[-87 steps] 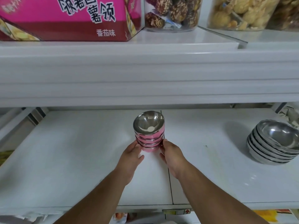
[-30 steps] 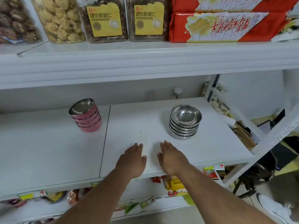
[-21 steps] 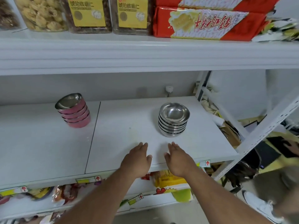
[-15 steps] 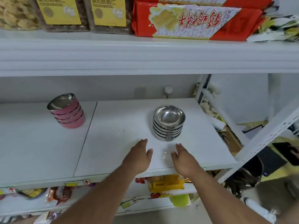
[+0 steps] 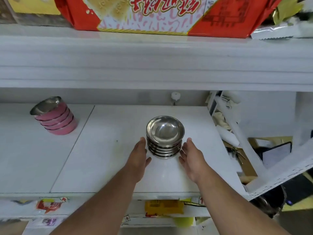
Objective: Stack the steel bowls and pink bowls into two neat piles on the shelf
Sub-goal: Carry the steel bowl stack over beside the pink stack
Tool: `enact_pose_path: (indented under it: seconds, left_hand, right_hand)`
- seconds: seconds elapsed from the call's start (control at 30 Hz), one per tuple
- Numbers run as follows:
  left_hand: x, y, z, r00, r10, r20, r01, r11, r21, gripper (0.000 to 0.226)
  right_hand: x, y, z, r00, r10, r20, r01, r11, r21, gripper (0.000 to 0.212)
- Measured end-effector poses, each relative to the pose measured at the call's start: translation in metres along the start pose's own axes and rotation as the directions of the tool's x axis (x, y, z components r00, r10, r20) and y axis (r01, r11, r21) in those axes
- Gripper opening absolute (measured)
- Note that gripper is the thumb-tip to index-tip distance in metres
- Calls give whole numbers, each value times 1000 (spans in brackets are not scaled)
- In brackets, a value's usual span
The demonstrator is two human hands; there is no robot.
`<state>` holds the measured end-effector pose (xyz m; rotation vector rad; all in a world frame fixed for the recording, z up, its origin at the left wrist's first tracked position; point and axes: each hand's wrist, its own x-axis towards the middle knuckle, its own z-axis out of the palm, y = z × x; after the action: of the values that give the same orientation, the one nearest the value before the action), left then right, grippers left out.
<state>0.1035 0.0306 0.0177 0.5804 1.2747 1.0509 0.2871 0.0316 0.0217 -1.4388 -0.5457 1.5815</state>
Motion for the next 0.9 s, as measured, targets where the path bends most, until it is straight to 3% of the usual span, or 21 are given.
enact_pose_path:
  seconds: [0.13, 0.43, 0.63, 0.9]
  left_hand:
    - [4, -1, 4, 999, 19, 51, -20, 1000, 3, 52]
    - [-10, 3, -10, 996, 71, 50, -73, 997, 30, 35]
    - [-31, 16, -58, 994, 106, 18, -106, 994, -3, 43]
    - [-64, 35, -155, 983, 183, 2, -183, 983, 32, 47]
  right_hand:
    - [4, -3, 5, 998, -24, 57, 21, 999, 39, 50]
    - [-10, 2, 27, 995, -70, 70, 73, 996, -43, 45]
    - [-33, 16, 71, 989, -100, 108, 108, 992, -70, 38]
    - [-82, 53, 153, 983, -106, 151, 115, 992, -52, 48]
